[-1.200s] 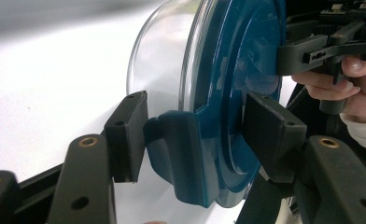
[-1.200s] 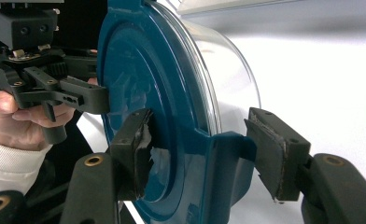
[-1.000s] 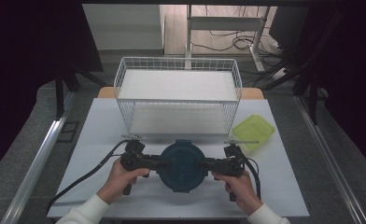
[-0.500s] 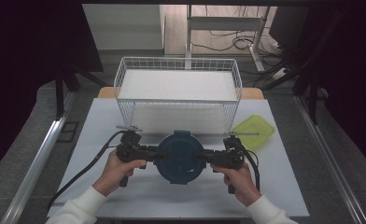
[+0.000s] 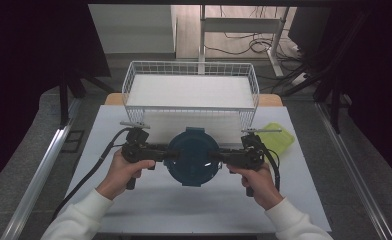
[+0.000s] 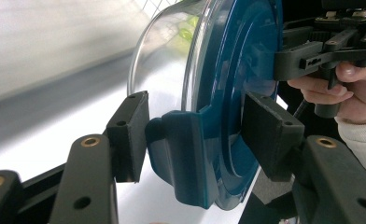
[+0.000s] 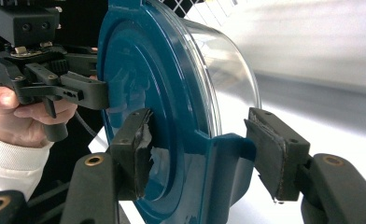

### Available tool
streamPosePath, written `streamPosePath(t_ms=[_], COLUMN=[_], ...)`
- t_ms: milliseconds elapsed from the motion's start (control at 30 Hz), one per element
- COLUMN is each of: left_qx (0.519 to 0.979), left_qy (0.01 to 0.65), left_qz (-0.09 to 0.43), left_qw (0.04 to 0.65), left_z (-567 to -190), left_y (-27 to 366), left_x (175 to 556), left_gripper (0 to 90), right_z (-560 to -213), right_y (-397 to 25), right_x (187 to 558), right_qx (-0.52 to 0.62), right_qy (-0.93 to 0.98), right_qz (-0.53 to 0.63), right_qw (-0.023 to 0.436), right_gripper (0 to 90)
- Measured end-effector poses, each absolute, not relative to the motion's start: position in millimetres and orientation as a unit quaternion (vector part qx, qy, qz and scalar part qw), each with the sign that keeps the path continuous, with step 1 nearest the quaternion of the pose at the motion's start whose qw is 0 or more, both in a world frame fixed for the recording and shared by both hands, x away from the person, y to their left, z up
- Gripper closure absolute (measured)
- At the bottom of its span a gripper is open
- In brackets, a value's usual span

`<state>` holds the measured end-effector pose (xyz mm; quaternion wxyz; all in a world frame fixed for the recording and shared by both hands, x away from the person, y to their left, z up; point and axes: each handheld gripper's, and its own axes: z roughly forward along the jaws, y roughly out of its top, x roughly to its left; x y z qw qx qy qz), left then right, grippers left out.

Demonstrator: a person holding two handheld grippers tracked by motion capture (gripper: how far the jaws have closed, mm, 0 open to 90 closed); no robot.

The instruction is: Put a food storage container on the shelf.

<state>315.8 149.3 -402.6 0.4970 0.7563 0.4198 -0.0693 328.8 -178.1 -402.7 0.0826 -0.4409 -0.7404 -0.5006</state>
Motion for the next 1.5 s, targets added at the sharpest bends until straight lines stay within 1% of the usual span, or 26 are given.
streamPosePath(t_ms=[633,1100,1500], left_qx=[0.752,0.750,0.747], left_qy=[0.410,0.394,0.387], left_qz=[-0.052,-0.021,-0.011], left_qw=[0.513,0.530,0.541], left_z=[-374,-337,-318], left_y=[150,154,156], left_x=[324,336,349], left_gripper=[43.4,43.3,43.4], right_z=[-371,-338,-315], right_y=[-178,-176,-174], right_x=[339,351,364], right_qx=[-0.427,-0.412,-0.404], right_qy=[-0.745,-0.743,-0.745], right_qz=[-0.509,-0.525,-0.530], right_qw=[0.066,0.054,0.040], right_gripper=[41.9,42.2,42.2])
